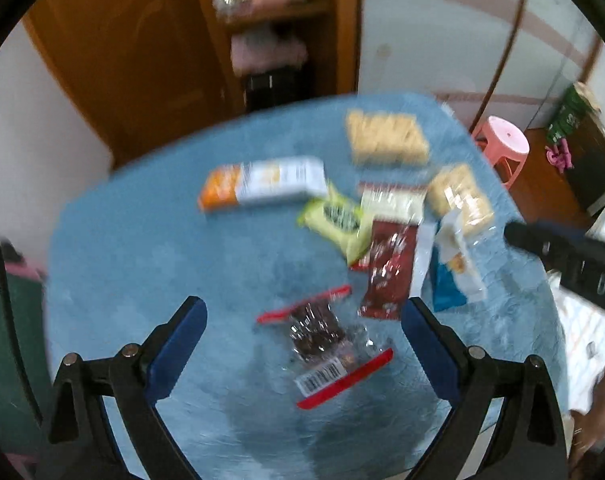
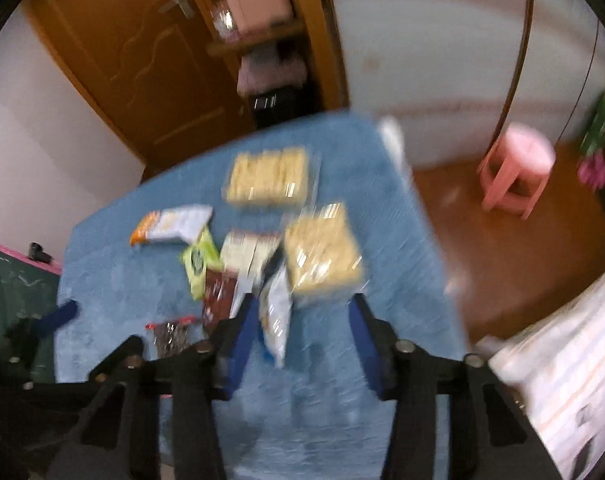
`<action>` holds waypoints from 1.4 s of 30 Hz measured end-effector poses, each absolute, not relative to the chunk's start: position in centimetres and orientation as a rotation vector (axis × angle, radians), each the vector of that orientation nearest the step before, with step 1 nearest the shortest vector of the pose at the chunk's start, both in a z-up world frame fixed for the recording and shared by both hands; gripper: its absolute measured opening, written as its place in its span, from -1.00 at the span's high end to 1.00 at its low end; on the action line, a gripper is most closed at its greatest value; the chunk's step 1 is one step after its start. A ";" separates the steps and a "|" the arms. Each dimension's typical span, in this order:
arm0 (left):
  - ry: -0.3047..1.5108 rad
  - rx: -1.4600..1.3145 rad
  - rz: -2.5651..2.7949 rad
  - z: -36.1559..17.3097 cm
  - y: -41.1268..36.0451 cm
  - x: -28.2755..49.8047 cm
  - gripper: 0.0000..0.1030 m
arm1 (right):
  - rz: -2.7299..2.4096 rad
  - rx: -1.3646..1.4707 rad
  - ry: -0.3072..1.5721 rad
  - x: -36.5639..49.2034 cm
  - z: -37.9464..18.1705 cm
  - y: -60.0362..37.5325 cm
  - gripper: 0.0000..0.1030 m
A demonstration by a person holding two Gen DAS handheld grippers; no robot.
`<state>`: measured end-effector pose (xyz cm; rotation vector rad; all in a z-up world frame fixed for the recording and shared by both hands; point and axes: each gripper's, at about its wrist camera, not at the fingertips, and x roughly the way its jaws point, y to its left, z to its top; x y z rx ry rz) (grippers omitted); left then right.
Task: Organize snacks
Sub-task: 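Move both tools back over the remaining snacks, then grasp the red-edged date pack with the left tool while the right tool grasps the white chip bag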
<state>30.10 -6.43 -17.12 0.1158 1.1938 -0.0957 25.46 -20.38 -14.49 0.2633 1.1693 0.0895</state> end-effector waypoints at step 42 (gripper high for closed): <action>1.385 -0.291 -0.098 -25.9 -1.5 31.0 -0.63 | 0.207 0.432 1.308 27.0 -21.0 -19.7 0.58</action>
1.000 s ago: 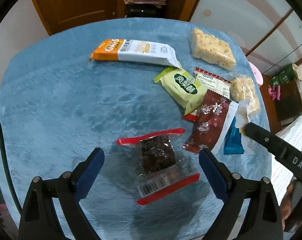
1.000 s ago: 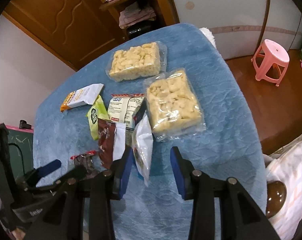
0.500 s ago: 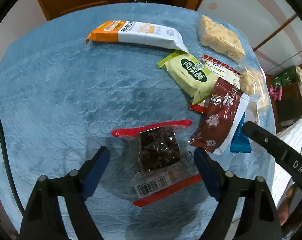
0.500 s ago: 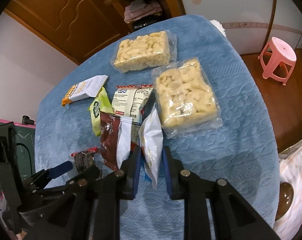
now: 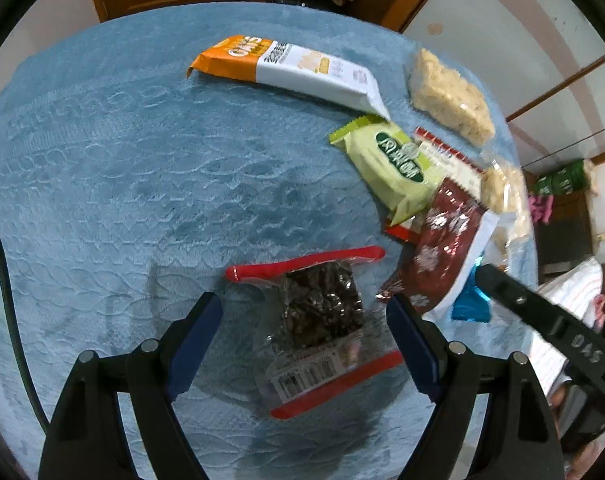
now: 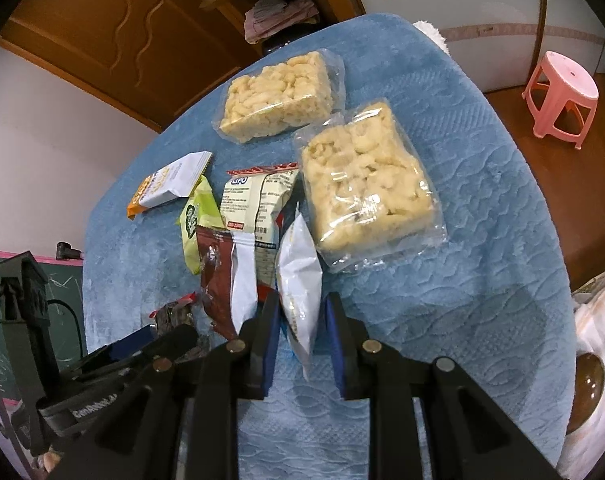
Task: Organize snacks
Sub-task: 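Grasp the red-edged date pack with the left tool while the right tool grasps the white chip bag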
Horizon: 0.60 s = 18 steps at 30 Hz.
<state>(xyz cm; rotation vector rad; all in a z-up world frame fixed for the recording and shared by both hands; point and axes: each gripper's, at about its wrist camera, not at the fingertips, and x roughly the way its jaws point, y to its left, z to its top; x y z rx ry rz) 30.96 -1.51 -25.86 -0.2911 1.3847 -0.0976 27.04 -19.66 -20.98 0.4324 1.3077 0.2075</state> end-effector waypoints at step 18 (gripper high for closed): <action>1.346 -0.277 -0.085 -25.2 -1.5 30.7 -0.06 | 0.221 0.420 1.331 27.0 -21.4 -18.9 0.60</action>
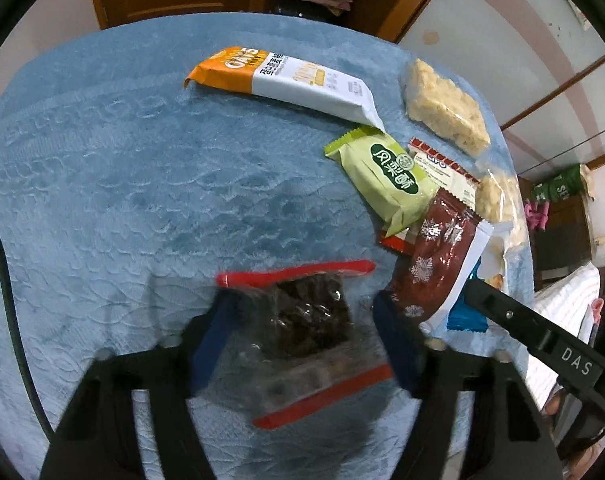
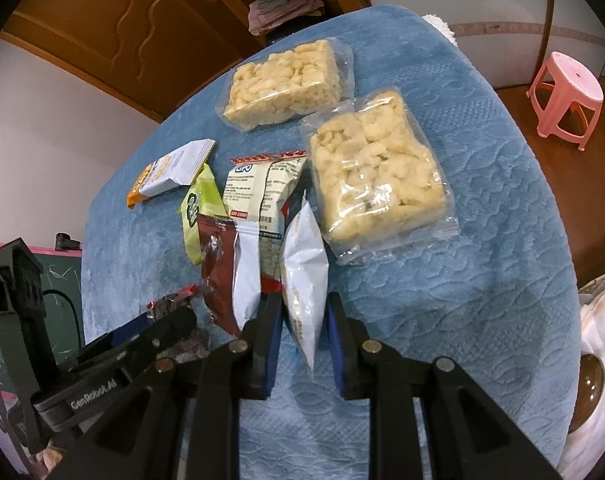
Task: Organize snacks
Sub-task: 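Grasp the red-edged date pack with the left tool while the right tool grasps the white chip bag, then carry both packs into the white tray and open both tools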
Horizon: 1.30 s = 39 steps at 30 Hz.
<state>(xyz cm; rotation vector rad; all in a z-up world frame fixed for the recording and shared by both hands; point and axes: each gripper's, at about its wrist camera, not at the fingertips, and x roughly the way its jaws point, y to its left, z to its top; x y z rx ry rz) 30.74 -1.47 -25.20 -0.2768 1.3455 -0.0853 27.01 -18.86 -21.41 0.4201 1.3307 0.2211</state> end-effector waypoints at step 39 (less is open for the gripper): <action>0.636 -0.044 -0.399 0.9 2.7 0.9 0.08 | 0.435 0.264 0.689 -0.5 1.5 -15.9 0.66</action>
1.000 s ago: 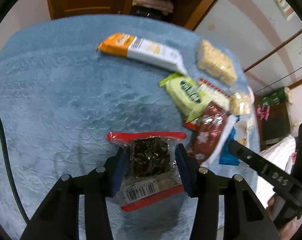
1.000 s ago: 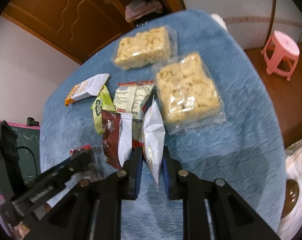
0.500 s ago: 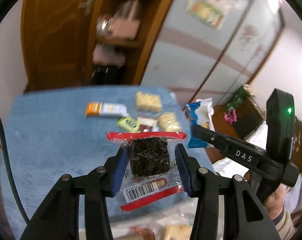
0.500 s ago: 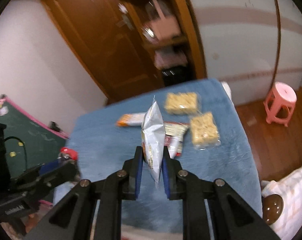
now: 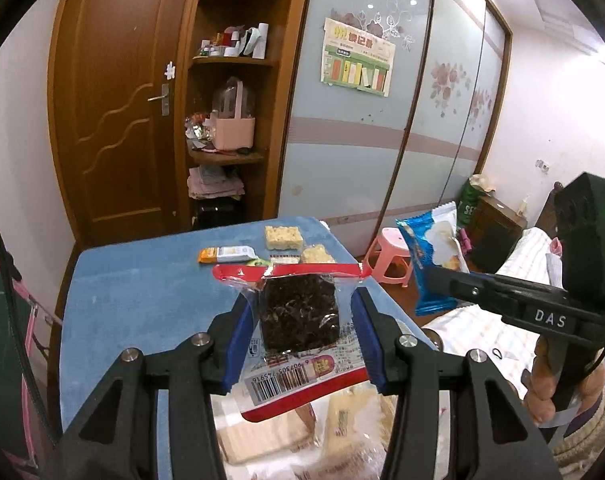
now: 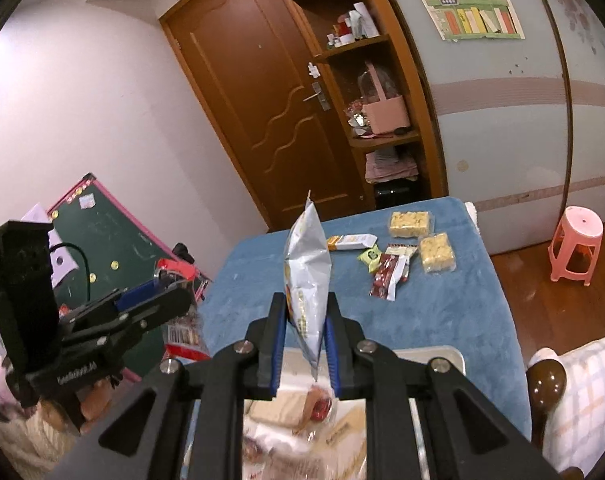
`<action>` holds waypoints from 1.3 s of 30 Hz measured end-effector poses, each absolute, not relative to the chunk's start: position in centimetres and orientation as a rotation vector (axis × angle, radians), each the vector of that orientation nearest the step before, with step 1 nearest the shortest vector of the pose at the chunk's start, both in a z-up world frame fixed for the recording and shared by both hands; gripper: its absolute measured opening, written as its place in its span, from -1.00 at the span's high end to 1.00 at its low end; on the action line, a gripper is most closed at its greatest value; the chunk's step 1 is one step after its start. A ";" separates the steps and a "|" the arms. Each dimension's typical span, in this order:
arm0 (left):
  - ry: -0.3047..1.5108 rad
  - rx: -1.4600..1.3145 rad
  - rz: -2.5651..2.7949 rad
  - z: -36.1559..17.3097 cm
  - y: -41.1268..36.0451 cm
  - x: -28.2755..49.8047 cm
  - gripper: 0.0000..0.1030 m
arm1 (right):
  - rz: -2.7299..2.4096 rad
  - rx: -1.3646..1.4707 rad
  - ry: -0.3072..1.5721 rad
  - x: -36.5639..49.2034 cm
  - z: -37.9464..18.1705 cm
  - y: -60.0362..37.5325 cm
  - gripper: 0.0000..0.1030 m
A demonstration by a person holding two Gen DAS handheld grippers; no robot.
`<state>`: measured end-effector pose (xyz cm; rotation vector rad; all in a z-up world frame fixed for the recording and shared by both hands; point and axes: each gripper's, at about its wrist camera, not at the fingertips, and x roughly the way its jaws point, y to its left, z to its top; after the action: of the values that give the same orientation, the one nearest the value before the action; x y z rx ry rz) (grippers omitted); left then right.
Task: Organize snacks
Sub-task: 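Carry both packs into the white tray and open both tools, then move both tools back over the remaining snacks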
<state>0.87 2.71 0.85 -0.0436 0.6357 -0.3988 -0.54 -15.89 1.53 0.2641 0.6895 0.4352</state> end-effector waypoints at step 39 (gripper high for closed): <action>0.934 -0.044 -0.317 -6.3 3.5 -1.4 -0.82 | 0.412 0.171 0.950 -3.6 -4.0 -13.0 0.16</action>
<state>-1.43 3.52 -6.34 -0.0441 0.9341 -0.3166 -3.60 -12.96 -3.96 0.1708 0.9505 0.4118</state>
